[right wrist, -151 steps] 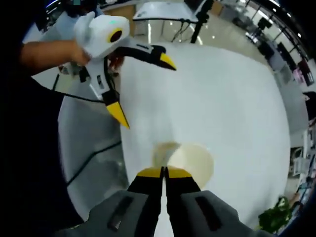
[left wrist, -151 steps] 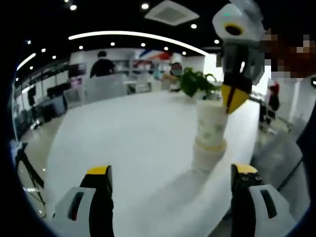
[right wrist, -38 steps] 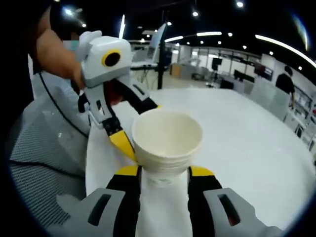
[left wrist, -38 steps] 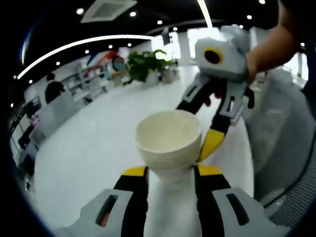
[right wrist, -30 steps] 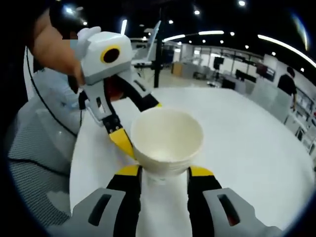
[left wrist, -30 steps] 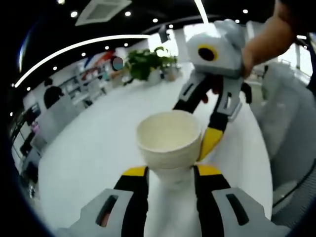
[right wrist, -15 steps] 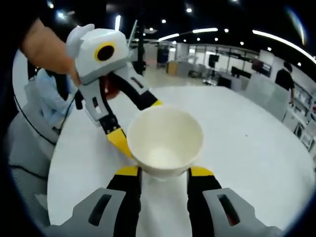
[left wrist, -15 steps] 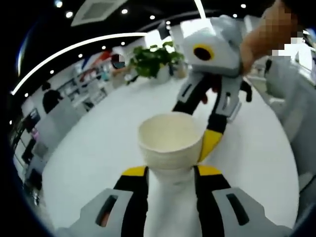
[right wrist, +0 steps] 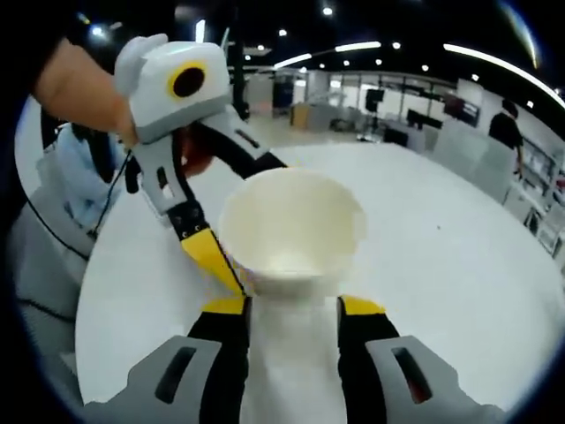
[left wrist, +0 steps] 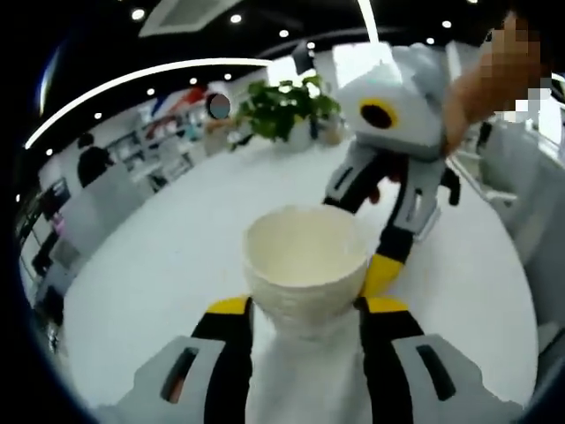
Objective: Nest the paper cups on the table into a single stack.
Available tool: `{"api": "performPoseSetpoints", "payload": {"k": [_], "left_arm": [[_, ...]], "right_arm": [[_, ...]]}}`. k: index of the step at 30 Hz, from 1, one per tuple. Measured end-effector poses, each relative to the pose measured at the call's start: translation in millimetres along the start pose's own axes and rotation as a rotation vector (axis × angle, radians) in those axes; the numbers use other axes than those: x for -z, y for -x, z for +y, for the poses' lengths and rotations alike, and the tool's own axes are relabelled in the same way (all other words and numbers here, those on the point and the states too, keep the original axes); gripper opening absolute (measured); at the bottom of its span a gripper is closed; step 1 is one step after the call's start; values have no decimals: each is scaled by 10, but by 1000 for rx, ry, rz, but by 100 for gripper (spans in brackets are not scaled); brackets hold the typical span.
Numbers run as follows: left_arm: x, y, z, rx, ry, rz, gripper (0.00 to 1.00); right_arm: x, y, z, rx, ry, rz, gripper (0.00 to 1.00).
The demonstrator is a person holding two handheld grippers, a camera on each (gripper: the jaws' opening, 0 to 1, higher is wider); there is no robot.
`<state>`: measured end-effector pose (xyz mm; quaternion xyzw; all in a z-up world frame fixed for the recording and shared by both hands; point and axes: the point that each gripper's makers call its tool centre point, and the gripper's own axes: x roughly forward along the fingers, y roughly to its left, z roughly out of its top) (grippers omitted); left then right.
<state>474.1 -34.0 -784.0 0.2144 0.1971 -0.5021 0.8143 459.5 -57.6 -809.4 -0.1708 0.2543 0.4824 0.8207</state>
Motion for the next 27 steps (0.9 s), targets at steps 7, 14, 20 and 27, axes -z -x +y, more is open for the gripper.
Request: {"api": "performPoseSetpoints", "payload": {"k": [7, 14, 20, 27], "left_arm": [[48, 224, 84, -62, 88, -29, 96], [165, 633, 71, -192, 237, -82, 98], [375, 1035, -152, -285, 335, -123, 98], [577, 1454, -528, -357, 388, -131, 98]], "right_arm": [[-45, 247, -123, 61, -110, -64, 76], [-178, 715, -121, 165, -163, -189, 96], [-13, 1010, 198, 206, -173, -214, 100], [249, 1294, 586, 270, -184, -223, 100]]}}
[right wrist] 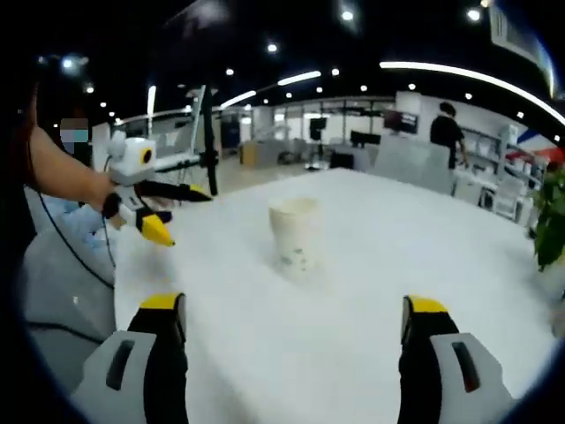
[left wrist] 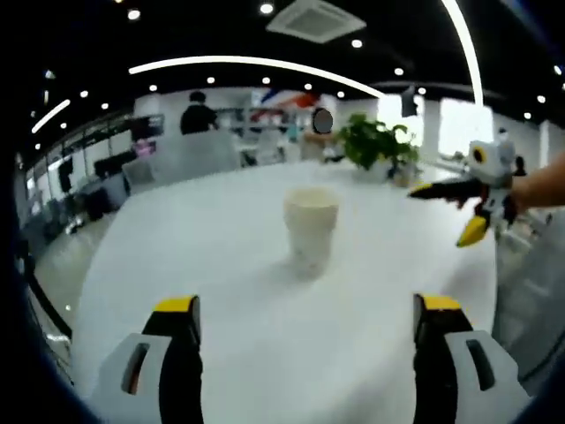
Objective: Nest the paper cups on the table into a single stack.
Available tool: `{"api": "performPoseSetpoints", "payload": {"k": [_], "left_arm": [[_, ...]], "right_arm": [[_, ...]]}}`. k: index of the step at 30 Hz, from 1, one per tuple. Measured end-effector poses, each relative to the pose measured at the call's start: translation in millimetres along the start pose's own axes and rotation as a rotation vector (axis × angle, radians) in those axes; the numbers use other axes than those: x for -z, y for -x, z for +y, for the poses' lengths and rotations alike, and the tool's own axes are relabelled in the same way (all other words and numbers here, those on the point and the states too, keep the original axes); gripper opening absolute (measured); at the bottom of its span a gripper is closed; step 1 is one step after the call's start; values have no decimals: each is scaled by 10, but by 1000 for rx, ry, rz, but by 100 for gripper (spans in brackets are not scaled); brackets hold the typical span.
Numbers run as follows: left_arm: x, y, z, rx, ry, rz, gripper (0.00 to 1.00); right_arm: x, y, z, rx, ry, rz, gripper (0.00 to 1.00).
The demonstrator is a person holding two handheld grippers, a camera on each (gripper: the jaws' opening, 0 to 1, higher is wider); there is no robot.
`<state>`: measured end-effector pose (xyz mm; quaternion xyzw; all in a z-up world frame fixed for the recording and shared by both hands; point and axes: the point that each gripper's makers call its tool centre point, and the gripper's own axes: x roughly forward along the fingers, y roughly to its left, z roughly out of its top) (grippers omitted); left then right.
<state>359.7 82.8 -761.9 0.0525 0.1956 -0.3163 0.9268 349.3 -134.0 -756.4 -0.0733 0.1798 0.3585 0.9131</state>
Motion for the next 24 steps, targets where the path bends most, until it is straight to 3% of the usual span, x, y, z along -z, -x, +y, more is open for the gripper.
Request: {"api": "performPoseSetpoints", "payload": {"k": [7, 11, 13, 17, 21, 24], "left_arm": [[52, 402, -161, -43, 30, -9, 98], [97, 499, -225, -60, -10, -16, 98], [135, 494, -235, -60, 30, -10, 98], [93, 487, -199, -77, 13, -28, 98], [95, 506, -278, -61, 10, -43, 98], [119, 500, -262, -77, -48, -30, 98]], "right_arm": [[73, 354, 56, 77, -78, -30, 100], [68, 449, 132, 100, -90, -49, 100], [128, 445, 178, 107, -49, -31, 100], [62, 433, 159, 119, -20, -44, 100], [164, 425, 202, 115, 27, -10, 99], [142, 435, 141, 148, 63, -13, 100]]}}
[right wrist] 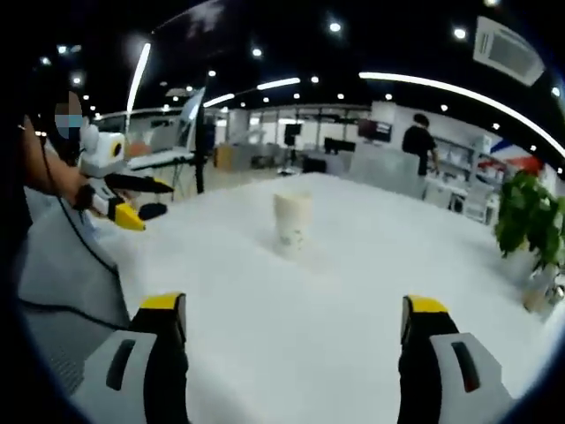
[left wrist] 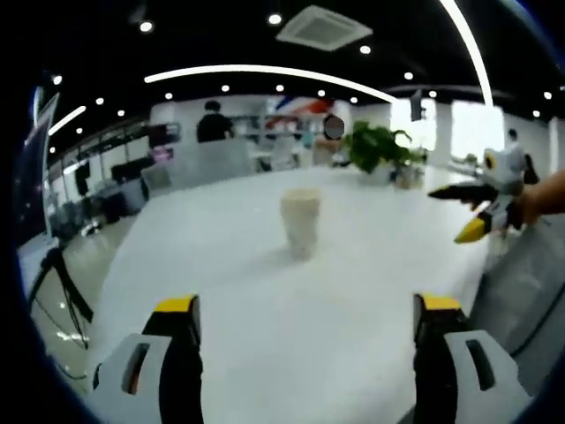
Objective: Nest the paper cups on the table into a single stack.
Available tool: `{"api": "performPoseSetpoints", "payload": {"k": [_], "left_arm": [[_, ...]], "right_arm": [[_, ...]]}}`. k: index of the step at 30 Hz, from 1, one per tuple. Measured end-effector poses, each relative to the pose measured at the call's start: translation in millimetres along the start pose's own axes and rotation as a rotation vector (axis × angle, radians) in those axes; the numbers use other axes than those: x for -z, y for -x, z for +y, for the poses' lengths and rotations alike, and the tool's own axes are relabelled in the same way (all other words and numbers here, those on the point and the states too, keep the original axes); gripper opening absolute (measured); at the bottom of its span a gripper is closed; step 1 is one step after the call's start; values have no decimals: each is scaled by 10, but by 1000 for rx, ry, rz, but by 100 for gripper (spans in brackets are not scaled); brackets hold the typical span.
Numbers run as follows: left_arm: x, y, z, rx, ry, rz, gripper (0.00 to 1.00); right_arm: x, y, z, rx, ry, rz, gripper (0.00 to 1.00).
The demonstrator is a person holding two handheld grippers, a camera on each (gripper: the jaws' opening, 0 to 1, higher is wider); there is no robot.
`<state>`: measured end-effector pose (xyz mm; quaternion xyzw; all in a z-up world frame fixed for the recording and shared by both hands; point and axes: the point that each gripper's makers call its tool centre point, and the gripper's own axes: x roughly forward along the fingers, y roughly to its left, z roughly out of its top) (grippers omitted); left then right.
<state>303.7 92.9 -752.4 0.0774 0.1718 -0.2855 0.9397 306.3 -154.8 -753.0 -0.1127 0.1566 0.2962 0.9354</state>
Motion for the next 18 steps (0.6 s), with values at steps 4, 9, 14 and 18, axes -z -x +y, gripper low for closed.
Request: {"api": "performPoseSetpoints", "payload": {"k": [4, 9, 14, 18], "left_arm": [[9, -5, -21, 8, -13, 4, 98], [3, -3, -38, 23, -22, -3, 98], [32, -3, -25, 20, -23, 3, 98], [34, -3, -17, 18, -9, 8, 98]], "right_arm": [[-14, 2, -10, 9, 12, -7, 99], [-19, -1, 17, -2, 18, -5, 99], [-23, 17, 12, -13, -34, -14, 100], [-47, 35, -51, 4, -54, -25, 100]]}}
